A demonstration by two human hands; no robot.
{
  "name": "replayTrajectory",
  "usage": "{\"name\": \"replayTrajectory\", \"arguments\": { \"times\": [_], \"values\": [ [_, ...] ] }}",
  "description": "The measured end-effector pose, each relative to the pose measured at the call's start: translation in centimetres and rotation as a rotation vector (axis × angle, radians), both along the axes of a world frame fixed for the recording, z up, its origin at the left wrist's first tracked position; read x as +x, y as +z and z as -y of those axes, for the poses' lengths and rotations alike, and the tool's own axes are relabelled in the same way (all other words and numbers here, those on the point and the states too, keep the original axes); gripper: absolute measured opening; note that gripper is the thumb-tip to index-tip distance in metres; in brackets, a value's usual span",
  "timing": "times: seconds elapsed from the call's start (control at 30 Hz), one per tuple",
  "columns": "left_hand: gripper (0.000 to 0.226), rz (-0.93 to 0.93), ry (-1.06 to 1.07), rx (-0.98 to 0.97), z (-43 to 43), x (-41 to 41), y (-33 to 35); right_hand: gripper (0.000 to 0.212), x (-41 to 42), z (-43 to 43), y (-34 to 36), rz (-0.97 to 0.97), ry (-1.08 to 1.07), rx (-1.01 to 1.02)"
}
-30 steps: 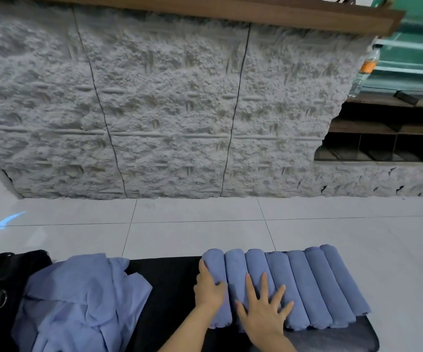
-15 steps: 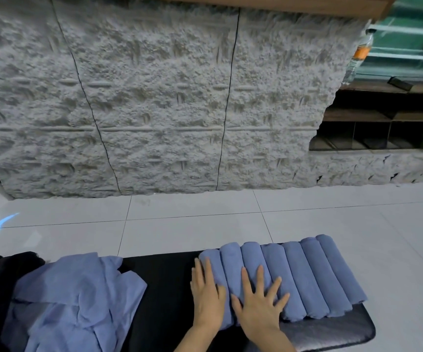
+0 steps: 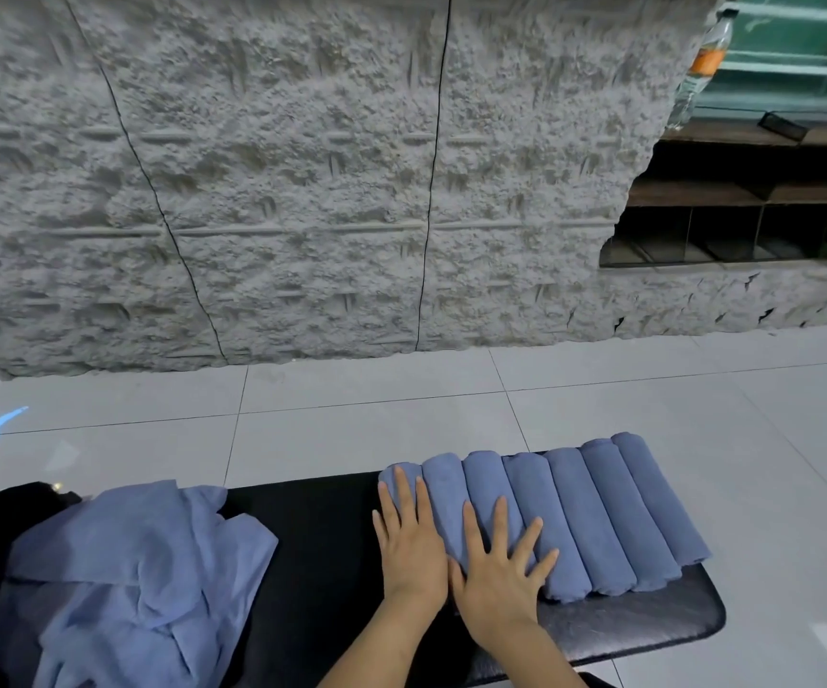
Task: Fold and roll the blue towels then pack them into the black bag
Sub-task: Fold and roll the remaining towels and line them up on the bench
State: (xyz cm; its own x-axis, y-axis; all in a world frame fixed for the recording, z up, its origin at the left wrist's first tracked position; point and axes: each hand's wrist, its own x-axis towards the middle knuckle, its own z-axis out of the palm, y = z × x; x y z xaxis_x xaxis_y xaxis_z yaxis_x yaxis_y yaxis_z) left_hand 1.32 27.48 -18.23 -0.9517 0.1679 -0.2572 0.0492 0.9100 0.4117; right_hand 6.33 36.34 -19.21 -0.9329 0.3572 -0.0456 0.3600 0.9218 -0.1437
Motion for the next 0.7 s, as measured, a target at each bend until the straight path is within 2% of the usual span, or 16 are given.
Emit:
{"name": "replayTrajectory", "arguments": {
  "times": [0.1, 0.2, 0.3, 0.5, 0.63, 0.7],
  "values": [
    [0.08, 0.078, -0.062, 0.042, 0.6, -0.2, 0.7, 0.068, -0.1, 0.2, -0.1, 0.016, 0.002, 0.002],
    [0.062, 0.039, -0.039, 0.122, 0.9, 0.1, 1.6, 0.069, -0.2, 0.1, -0.3, -0.001, -0.006, 0.004],
    [0.061, -0.027, 0.042, 0.108, 0.6, 1.5, 1.5, 0.069, -0.2, 0.1, -0.2, 0.042, 0.0, -0.031],
    [0.069, 0.053, -0.011, 0.061, 0.9, 2.0, 1.7, 0.071, -0.4, 0.6, 0.3, 0.128, 0.053, -0.068],
    [0.067, 0.073, -0.066, 0.136, 1.9, 1.5, 2.7, 0.083, -0.2, 0.3, 0.0, 0.134, 0.082, -0.049],
    [0.057, 0.083, -0.085, 0.208, 3.2, 1.4, 3.7, 0.081, -0.3, 0.5, 1.1, 0.137, 0.065, -0.073]
  ]
}}
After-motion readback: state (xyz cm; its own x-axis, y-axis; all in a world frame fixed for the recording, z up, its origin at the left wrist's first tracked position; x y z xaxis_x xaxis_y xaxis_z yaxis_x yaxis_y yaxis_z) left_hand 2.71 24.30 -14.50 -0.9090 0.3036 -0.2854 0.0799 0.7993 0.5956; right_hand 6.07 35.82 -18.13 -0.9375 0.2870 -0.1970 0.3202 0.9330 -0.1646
